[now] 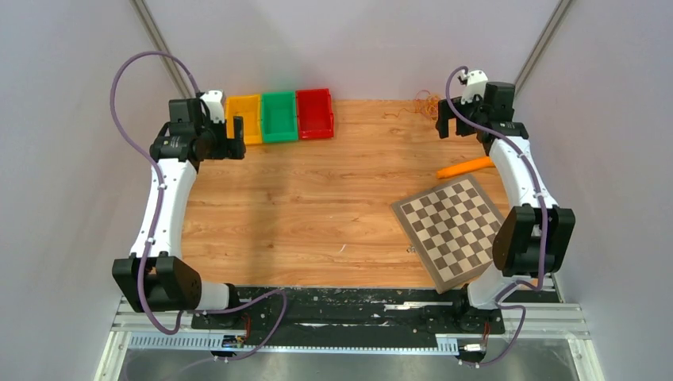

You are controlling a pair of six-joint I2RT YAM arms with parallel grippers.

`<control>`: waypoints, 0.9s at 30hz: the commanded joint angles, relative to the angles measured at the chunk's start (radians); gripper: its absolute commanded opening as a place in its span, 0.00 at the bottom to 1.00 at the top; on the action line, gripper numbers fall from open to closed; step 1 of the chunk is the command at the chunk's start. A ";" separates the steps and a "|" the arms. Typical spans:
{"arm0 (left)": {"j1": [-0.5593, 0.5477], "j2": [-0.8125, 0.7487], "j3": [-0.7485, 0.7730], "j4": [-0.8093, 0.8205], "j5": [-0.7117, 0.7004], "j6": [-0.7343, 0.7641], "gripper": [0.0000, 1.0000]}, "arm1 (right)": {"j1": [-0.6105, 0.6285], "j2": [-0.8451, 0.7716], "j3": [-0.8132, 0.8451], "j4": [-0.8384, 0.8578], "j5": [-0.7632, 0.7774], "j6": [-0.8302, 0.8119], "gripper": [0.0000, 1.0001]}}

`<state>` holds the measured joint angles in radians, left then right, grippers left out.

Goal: Untangle the cables

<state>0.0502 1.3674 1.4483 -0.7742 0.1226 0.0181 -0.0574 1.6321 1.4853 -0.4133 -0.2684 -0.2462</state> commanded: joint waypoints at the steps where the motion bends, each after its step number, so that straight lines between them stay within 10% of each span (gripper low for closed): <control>1: -0.007 -0.078 -0.053 0.105 0.040 -0.076 1.00 | 0.006 0.043 0.027 0.017 0.047 -0.050 1.00; 11: -0.007 -0.187 -0.200 0.339 0.173 -0.020 1.00 | 0.025 0.404 0.294 0.022 0.334 -0.291 1.00; 27: -0.006 0.002 -0.050 0.190 0.045 0.106 1.00 | 0.048 0.963 0.726 0.271 0.432 -0.456 1.00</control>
<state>0.0463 1.3369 1.3296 -0.5472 0.2054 0.0856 -0.0303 2.5225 2.1330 -0.2928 0.1005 -0.6220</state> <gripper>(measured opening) 1.000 0.998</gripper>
